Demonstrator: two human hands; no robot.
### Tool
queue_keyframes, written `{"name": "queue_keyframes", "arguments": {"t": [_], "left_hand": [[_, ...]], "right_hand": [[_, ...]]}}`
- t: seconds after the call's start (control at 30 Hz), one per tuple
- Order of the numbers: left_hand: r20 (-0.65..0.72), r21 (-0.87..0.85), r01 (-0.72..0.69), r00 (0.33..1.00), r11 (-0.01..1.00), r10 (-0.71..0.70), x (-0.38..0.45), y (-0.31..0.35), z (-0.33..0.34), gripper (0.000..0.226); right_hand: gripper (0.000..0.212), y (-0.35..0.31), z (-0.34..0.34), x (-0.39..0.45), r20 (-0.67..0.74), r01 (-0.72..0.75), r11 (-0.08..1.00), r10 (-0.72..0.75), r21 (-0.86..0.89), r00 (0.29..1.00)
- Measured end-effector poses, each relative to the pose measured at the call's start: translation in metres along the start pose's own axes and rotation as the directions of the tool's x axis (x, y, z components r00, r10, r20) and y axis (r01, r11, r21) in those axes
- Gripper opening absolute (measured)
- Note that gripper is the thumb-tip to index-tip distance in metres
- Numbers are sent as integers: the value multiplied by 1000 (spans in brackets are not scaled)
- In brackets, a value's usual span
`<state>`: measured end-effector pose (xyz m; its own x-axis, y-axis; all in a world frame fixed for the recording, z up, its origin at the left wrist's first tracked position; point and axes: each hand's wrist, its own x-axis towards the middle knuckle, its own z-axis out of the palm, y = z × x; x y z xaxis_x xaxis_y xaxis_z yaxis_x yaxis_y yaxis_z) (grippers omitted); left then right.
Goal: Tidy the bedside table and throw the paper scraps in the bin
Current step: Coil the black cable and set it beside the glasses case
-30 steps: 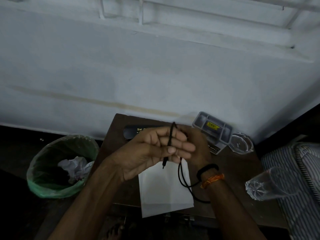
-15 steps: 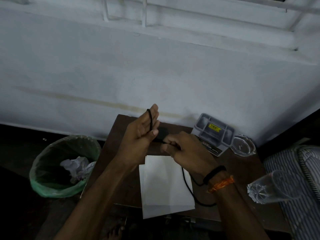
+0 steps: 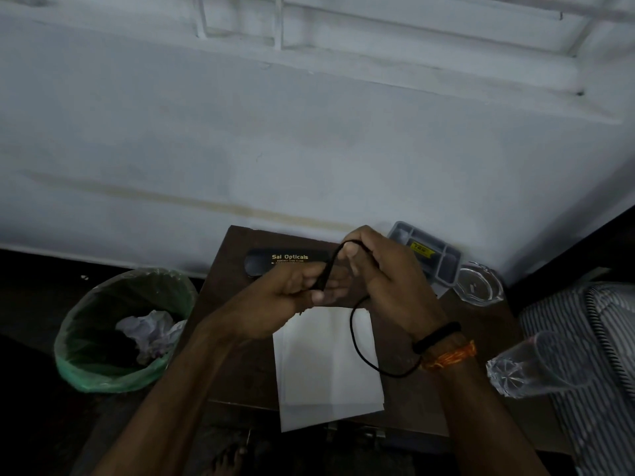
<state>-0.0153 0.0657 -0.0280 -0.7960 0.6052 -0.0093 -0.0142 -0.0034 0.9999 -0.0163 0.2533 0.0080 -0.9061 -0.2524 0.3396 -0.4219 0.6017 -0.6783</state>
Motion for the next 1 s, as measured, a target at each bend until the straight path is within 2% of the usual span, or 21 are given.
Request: {"name": "queue_keyframes", "arguments": {"t": [0.13, 0.23, 0.3, 0.37, 0.47, 0.6, 0.73, 0.87, 1.0], "left_hand": [[144, -160, -27, 988, 987, 50, -2, 9, 3, 34], [171, -264, -76, 977, 961, 124, -4, 13, 5, 30], [91, -293, -129, 983, 948, 161, -4, 15, 6, 29], [-50, -324, -197, 980, 925, 191, -1, 14, 4, 32], [-221, -363, -280, 952, 889, 210, 5, 11, 0, 40], [-408, -305, -275, 903, 912, 135, 11, 1, -3, 45], [-483, -168, -239, 866, 956, 131, 9, -5, -8, 47], [-448, -88, -159, 888, 983, 103, 9, -7, -3, 44], [-281, 6, -55, 958, 998, 54, 11, -7, -2, 23]], "right_hand": [[24, 6, 5, 0, -106, -39, 999, 40, 12, 994], [31, 12, 10, -3, -49, -117, 991, 120, 58, 992], [28, 12, 17, -5, 51, -163, 983, 159, 88, 986], [20, 12, 24, -8, 121, -168, 986, 168, -7, 978], [26, 7, 33, -9, 239, -130, 984, 157, -124, 958], [28, -1, 26, -6, 332, -92, 980, 146, -174, 932], [23, -7, 7, -4, 351, -50, 985, 107, -168, 930], [19, -12, 3, -3, 355, 2, 988, 53, -154, 933], [19, -9, 4, 0, 159, 49, 981, -19, -187, 987]]}}
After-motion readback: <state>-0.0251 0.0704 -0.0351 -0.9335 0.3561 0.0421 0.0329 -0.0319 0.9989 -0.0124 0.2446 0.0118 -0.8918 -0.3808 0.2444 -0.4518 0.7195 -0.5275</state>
